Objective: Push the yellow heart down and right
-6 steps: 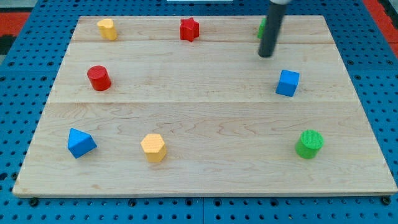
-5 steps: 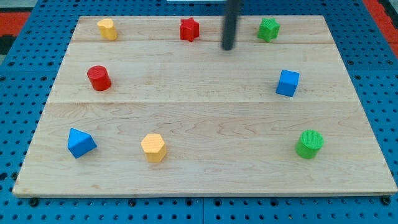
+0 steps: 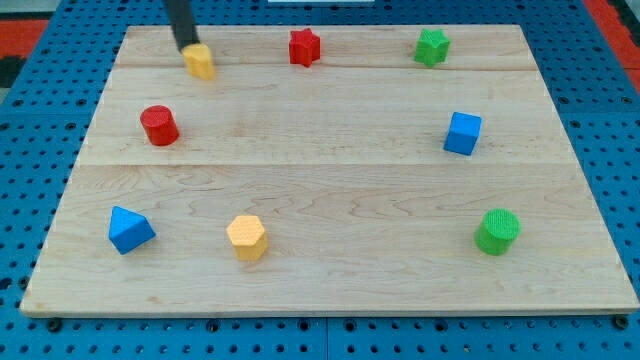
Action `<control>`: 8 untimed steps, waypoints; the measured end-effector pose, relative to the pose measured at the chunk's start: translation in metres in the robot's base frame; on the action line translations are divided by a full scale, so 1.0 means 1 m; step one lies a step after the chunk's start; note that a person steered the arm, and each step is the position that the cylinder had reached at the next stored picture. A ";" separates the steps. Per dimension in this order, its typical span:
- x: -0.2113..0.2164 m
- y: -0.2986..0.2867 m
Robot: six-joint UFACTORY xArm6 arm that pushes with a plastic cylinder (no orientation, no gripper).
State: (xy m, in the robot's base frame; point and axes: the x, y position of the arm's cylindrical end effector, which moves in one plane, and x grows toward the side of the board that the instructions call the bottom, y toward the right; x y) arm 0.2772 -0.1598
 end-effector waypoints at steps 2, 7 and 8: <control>0.068 -0.007; 0.067 0.111; 0.074 0.155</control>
State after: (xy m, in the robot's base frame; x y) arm 0.3511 -0.0048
